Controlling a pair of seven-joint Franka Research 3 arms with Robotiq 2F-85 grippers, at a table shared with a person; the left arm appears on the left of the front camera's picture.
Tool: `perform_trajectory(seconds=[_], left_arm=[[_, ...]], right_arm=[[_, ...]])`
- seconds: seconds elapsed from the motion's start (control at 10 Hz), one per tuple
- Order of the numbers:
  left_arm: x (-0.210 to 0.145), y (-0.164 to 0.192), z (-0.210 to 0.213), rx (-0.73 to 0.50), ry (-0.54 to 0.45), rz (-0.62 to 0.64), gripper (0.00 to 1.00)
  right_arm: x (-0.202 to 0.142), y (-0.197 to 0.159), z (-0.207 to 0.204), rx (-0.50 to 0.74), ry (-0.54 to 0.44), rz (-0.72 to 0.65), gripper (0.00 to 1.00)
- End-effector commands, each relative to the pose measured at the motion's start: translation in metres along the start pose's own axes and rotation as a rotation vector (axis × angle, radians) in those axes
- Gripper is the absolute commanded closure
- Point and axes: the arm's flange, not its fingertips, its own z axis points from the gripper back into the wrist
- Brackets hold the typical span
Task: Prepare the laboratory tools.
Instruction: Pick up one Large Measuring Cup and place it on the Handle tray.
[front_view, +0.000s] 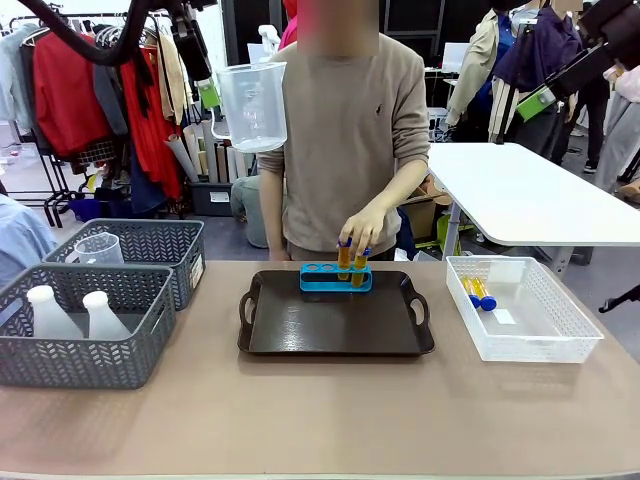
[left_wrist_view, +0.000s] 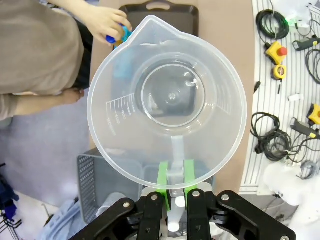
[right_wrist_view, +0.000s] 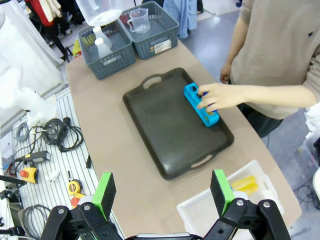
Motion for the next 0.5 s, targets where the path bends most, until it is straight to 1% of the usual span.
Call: perform_trajectory(seconds=[0.0, 0.1, 0.2, 0.4], left_arm=[[0.000, 0.000, 0.002, 0.004, 0.000, -0.001, 1.00], [0.000, 0.000, 0.000, 0.000, 0.000, 0.000, 1.00], [0.017, 0.000, -0.017, -0.010, 0.029, -0.071, 1.00], [0.057, 0.013, -0.063, -0.025, 0.074, -0.149, 1.00]], right_arm=[[0.001, 0.001, 0.000, 0.006, -0.010, 0.008, 0.00], [0.001, 0.001, 0.000, 0.006, -0.010, 0.008, 0.00], [0.001, 0.001, 0.000, 0.006, -0.010, 0.008, 0.00], [0.001, 0.001, 0.000, 0.006, -0.010, 0.008, 0.00]])
